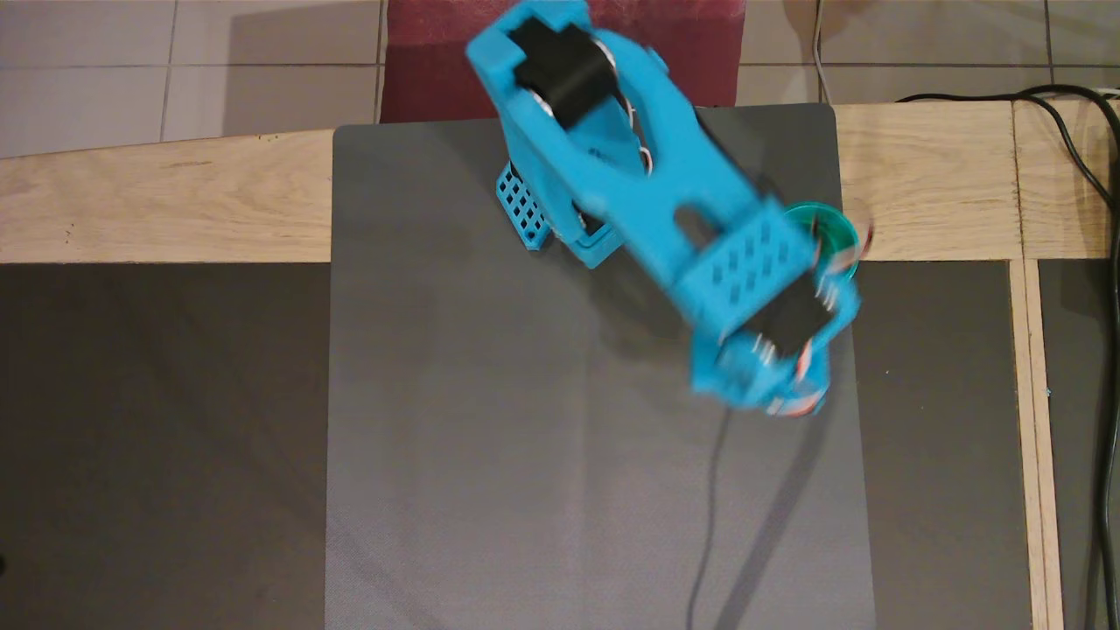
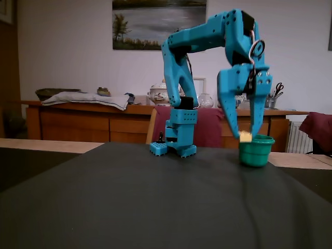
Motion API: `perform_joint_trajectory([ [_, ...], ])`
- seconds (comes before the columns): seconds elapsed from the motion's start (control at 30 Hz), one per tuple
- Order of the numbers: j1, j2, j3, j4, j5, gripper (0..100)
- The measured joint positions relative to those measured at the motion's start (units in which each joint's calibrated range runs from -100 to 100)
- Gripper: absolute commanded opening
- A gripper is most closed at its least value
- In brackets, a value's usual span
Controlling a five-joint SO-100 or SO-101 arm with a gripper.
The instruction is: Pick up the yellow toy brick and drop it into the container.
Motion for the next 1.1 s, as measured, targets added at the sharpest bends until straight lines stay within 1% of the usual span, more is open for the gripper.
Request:
perform_joint_trajectory([
  [0.13, -6.98, -3.65, -0.27, 3.43, -2.54, 0],
  [0.27, -13.29, -4.5, -0.27, 4.66, -5.66, 0],
  [0.43, -17.67, -4.5, -0.36, 4.66, -8.09, 0],
  [0.63, -20.12, -4.5, -0.36, 4.66, -9.52, 0],
  [1.1, -20.49, -4.5, -0.36, 2.46, -12.59, 0],
])
